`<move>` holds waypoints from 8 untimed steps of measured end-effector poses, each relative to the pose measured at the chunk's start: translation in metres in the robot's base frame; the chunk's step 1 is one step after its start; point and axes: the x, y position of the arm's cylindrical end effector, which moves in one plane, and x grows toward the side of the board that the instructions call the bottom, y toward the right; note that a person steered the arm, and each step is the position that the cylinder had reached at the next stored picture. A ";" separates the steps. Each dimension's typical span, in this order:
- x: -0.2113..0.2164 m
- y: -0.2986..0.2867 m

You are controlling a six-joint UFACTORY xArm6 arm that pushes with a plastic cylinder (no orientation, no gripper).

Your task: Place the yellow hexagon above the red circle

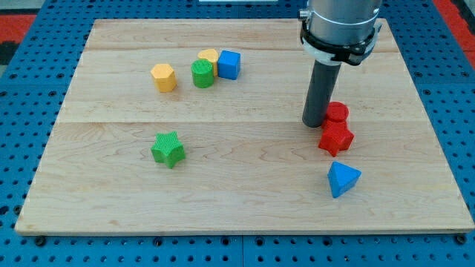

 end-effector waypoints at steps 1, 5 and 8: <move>-0.018 0.003; -0.014 -0.213; -0.072 -0.298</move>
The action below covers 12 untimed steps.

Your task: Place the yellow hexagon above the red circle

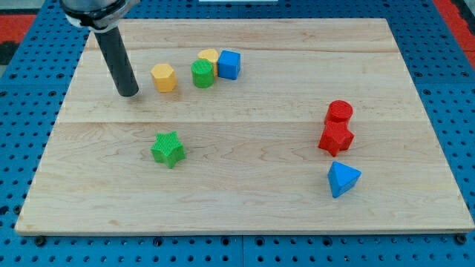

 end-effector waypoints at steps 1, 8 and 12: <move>-0.021 -0.001; 0.001 0.248; 0.020 0.315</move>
